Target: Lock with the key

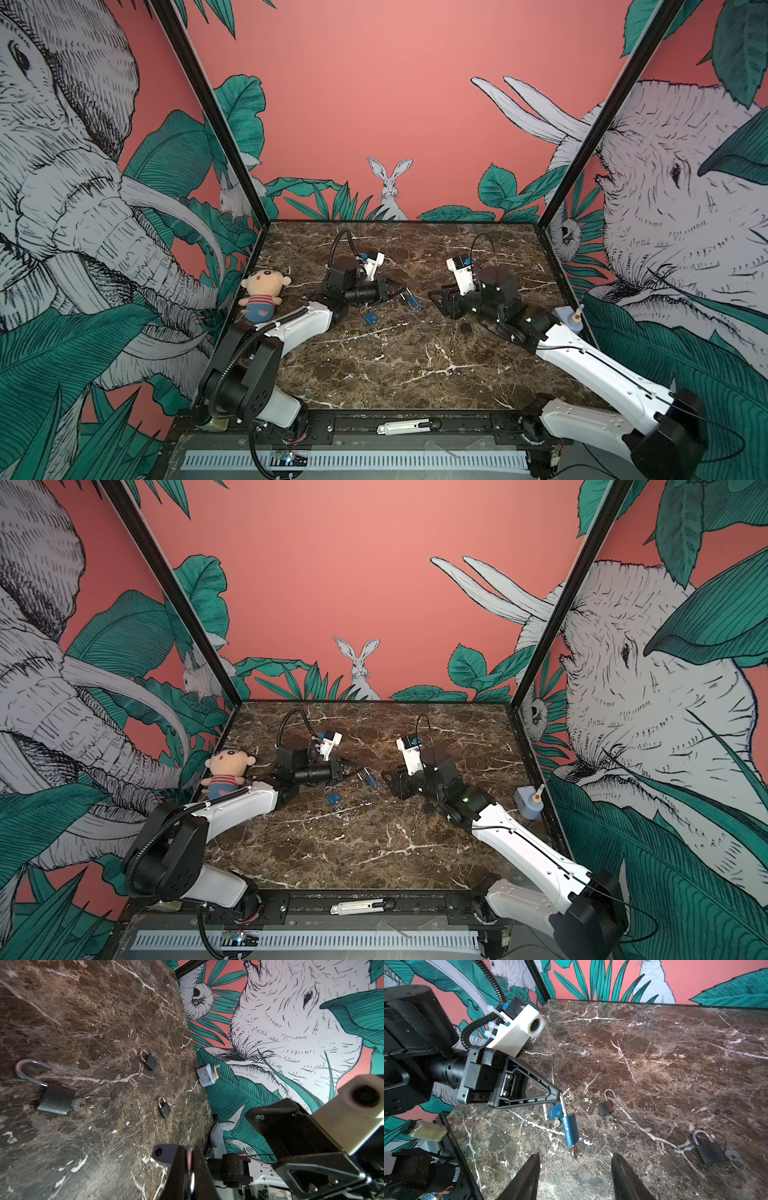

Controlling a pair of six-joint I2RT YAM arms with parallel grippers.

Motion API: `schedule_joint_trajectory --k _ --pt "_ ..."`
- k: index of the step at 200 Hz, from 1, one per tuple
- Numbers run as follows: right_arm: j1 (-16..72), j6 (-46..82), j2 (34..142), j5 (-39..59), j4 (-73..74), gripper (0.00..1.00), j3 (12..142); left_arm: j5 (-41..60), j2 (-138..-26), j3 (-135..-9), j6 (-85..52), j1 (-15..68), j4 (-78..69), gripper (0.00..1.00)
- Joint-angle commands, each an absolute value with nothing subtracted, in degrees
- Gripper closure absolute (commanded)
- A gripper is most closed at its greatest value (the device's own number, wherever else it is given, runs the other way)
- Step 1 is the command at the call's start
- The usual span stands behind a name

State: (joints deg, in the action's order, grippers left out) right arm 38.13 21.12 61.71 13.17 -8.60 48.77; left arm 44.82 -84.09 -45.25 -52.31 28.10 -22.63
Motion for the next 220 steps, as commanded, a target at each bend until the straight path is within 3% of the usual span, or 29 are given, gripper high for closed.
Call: schedule_joint_trajectory --k 1,104,220 --pt "37.97 21.32 60.12 15.92 -4.37 0.45 47.2 44.11 -80.1 -48.67 -53.15 28.04 -22.95 1.0" --pt "38.14 19.06 62.94 21.13 8.76 0.47 45.39 43.87 -75.03 -53.26 -56.3 28.04 -20.05 1.0" --pt "39.44 15.38 69.3 18.99 9.61 0.57 50.99 43.78 -72.53 -53.73 -58.36 28.26 -20.66 1.0"
